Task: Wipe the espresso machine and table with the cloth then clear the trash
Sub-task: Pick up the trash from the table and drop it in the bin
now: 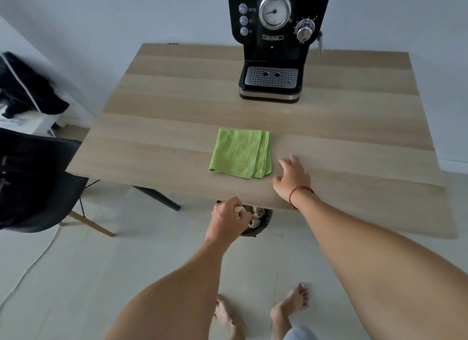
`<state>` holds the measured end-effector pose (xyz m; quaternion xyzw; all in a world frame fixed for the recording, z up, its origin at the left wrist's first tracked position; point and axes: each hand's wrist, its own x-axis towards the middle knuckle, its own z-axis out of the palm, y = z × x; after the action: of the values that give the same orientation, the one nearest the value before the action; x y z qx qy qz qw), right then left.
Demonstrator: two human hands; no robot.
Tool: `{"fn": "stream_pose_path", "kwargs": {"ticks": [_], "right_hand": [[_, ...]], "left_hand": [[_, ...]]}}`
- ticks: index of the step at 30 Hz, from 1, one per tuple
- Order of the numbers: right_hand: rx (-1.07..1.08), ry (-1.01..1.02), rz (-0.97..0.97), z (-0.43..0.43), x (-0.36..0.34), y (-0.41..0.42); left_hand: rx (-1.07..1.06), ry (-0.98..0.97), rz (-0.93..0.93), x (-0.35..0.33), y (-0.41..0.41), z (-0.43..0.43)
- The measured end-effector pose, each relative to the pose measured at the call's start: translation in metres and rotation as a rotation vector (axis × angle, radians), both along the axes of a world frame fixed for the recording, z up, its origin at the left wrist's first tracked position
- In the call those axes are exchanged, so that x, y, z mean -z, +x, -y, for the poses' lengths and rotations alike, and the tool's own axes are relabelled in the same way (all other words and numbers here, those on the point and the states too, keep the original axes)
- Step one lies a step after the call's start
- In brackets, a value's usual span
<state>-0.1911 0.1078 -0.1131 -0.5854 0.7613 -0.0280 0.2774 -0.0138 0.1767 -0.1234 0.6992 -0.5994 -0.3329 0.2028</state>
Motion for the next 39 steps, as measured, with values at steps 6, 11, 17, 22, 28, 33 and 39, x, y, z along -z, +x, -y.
{"fn": "stream_pose_path", "kwargs": {"ticks": [6, 11, 17, 22, 28, 33, 39], "right_hand": [[0.068, -0.249, -0.074, 0.006, 0.035, 0.024], [0.065, -0.393, -0.223, 0.003, 0.058, 0.029], [0.08, -0.418, -0.237, 0.004, 0.064, 0.03], [0.089, -0.423, -0.237, 0.005, 0.063, 0.029], [0.086, -0.411, -0.237, 0.003, 0.065, 0.028], [0.055, -0.304, -0.207, 0.002, 0.056, 0.028], [-0.005, -0.155, -0.171, -0.047, 0.044, 0.031]], "left_hand": [[-0.159, 0.27, -0.124, 0.044, 0.014, 0.009], [-0.383, 0.519, -0.241, 0.095, 0.012, 0.026], [-0.552, 0.632, -0.348, 0.129, 0.007, 0.048], [-0.55, 0.668, -0.376, 0.13, 0.003, 0.06], [-0.528, 0.702, -0.379, 0.119, 0.008, 0.046], [-0.686, 0.626, -0.289, 0.083, 0.035, 0.021], [-0.631, 0.104, 0.057, 0.022, 0.07, 0.02]]}}
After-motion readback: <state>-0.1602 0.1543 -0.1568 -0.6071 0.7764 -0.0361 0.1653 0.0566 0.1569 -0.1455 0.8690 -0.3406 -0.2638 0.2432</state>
